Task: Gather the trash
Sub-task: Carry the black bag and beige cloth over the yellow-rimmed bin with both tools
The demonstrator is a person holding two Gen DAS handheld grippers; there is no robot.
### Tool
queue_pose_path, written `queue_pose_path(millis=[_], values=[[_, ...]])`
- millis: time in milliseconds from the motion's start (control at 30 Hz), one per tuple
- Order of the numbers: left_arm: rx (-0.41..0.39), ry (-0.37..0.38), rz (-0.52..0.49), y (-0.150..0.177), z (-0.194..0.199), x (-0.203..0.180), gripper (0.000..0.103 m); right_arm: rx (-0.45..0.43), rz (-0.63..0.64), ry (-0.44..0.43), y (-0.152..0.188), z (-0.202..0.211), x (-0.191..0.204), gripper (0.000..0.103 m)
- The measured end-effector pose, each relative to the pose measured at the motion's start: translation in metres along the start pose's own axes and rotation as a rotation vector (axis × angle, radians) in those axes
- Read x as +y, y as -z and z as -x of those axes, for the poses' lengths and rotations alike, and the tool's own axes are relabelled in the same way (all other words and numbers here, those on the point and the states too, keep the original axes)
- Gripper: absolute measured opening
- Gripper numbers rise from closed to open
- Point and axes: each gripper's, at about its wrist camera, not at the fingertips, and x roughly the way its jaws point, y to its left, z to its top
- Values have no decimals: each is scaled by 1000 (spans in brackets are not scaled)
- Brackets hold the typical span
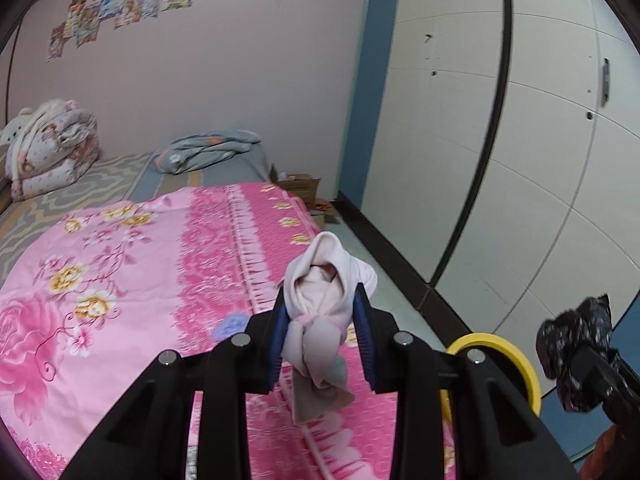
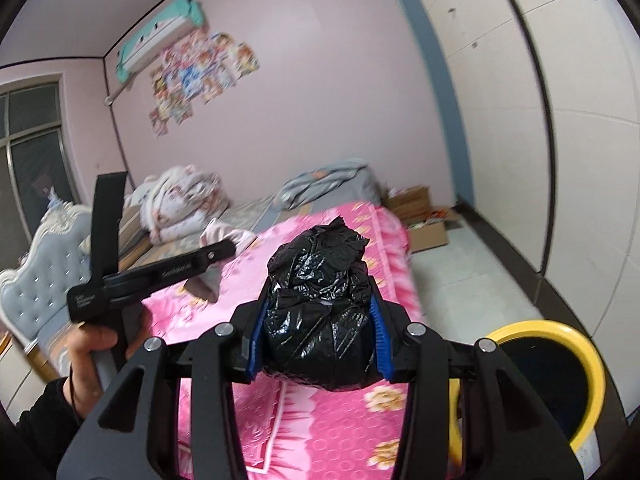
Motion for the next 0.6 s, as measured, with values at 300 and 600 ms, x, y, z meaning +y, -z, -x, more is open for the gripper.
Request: queue_pose_path(millis=[300,600], values=[[-37,78,-64,-13,7,-62,29,-107,-65,97,-17,36,-43,40],[-51,126,-112,-25,4,-109,29,-165,-136,208,-40,66,-100,40]])
